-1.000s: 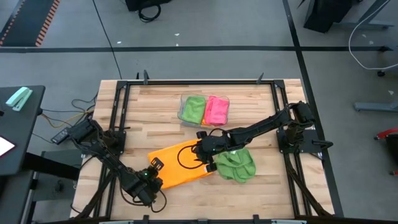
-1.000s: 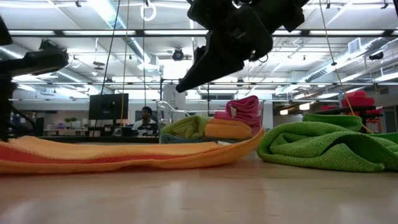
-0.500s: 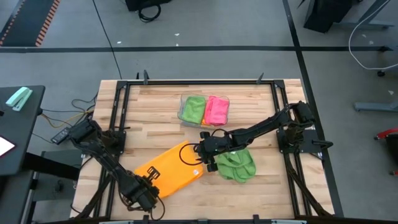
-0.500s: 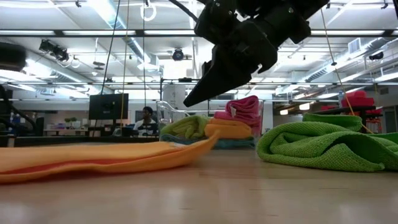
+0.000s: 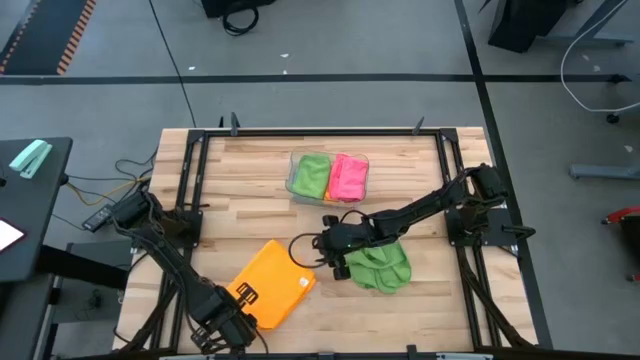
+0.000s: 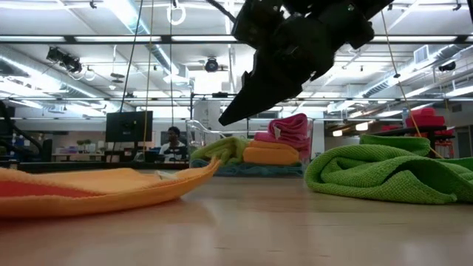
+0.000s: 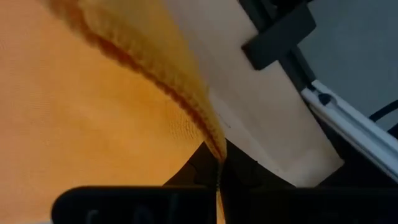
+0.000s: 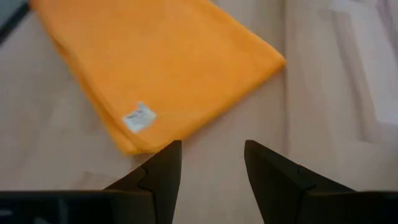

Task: Fold microfiber towels
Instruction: Fold the yellow microfiber cloth

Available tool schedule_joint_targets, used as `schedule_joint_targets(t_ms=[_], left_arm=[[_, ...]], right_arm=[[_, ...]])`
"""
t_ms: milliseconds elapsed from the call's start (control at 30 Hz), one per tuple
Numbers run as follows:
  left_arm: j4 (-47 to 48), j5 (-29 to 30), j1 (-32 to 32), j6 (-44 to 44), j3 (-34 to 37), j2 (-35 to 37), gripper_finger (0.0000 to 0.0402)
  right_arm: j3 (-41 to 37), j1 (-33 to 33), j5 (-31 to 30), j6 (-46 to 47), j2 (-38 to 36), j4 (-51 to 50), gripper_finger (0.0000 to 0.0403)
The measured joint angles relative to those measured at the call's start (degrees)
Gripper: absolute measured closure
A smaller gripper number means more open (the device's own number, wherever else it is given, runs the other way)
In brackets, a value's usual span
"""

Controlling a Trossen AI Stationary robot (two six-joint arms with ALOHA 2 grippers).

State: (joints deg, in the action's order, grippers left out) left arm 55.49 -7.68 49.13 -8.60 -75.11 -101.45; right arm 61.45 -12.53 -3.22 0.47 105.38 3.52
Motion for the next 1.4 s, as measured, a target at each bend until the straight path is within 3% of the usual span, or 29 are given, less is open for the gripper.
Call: schedule_joint_targets(t_ms=[267,500,700,933,1167,1400], left_arm=[[1.7,2.5,-5.4,8.0,0.2,0.0,0.0374],[1.6,4.2,-9.1,16.6,0.2,0.0,0.0393],[1.1,9.6,-10.9,21.4,0.2,0.0,0.0371],[1.0,11.2,-13.6,23.4,0.2,-1.4,0.0393],[0.2,14.5,-15.3,24.5,0.2,-5.3,0.0377],[-1.6,16.3,-15.7,25.9,0.2,-8.1,0.0393]], right_arm=[[0.0,-3.1,-3.4,0.0,0.0,4.1,0.0219],[0.0,-3.4,-6.9,0.9,0.0,4.2,0.0219],[0.0,-3.4,-6.8,2.4,0.0,4.1,0.0219],[0.0,-4.3,-6.9,2.8,0.0,4.1,0.0219],[0.0,-4.6,-7.3,2.4,0.0,4.1,0.0219],[0.0,-4.6,-7.3,1.5,0.0,4.1,0.0219]])
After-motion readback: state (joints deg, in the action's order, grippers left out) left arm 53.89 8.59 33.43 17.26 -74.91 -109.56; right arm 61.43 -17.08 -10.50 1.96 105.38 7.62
